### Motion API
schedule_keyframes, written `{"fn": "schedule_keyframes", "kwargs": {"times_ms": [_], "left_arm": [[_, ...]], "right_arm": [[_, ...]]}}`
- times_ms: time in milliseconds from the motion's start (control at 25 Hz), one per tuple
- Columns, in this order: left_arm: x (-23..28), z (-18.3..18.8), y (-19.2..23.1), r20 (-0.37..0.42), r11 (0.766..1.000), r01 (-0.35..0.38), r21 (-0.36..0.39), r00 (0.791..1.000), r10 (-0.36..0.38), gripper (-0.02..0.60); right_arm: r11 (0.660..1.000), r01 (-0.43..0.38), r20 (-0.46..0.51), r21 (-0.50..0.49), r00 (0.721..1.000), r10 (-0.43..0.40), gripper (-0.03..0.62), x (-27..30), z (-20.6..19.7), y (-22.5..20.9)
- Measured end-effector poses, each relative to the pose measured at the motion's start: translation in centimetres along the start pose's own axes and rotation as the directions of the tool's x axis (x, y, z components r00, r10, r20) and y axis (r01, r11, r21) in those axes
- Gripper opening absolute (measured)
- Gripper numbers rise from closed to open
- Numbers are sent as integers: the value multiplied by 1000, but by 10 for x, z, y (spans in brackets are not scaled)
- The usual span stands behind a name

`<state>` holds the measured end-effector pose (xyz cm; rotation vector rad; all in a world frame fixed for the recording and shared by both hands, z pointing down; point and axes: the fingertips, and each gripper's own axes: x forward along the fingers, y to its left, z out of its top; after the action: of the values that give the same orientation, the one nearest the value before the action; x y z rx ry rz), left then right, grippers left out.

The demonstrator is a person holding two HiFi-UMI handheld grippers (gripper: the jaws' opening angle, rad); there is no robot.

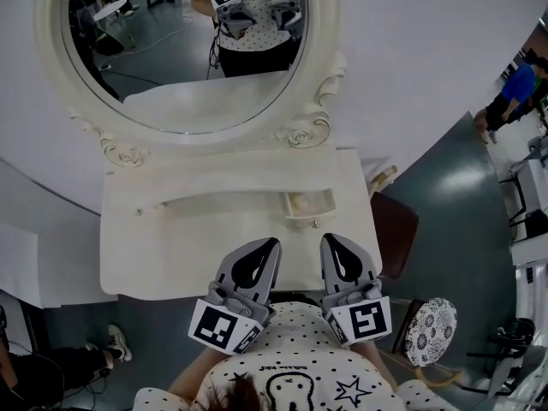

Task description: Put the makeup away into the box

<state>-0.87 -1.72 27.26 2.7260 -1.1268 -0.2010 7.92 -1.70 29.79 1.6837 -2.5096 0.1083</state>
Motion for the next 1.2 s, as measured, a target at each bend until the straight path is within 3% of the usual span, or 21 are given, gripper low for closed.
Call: {"fn": "schedule_keyframes", "kwargs": {"times_ms": [1200], "left_arm": [[-2,-1,4,1,1000,-6,-8,1000,6,-5]], "right_arm": [[1000,16,-9,0,1000,-16,6,0,-3,0]]}}
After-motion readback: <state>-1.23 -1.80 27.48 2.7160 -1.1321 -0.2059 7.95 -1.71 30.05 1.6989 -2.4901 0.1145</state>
